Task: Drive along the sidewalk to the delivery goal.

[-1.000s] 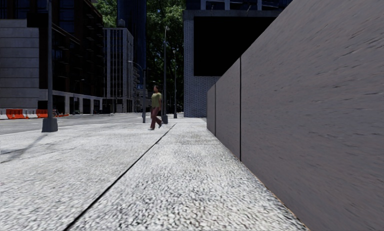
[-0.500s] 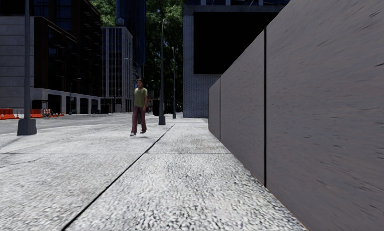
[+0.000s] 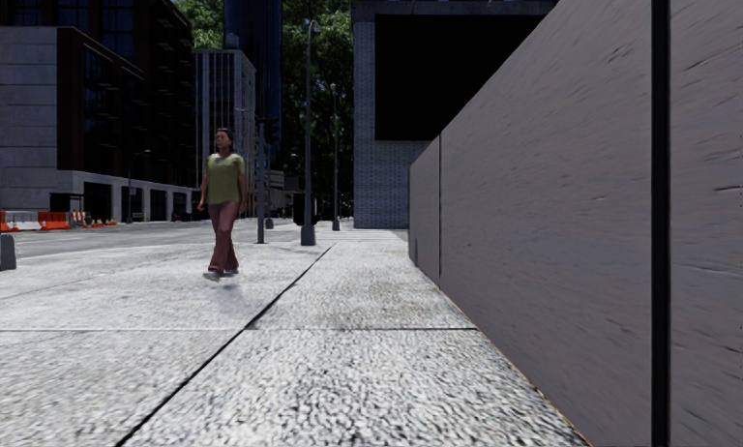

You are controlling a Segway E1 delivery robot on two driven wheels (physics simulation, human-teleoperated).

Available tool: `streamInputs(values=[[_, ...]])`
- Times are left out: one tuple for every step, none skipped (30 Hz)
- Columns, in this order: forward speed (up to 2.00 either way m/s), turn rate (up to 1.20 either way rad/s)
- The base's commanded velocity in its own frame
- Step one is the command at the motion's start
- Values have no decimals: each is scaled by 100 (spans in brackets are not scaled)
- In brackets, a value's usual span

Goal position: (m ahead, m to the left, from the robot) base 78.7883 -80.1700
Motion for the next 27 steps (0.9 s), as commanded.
streamInputs(values=[[200, 0], [200, 0], [200, 0], [200, 0], [200, 0], [200, 0], [200, 0], [200, 0], [200, 0], [200, 0], [200, 0], [200, 0], [200, 0], [200, 0], [200, 0], [200, 0], [200, 30], [200, 30], [200, 53], [200, 61], [200, 62], [200, 21], [200, 7], [200, 0], [200, 0], [200, 0], [200, 0]])
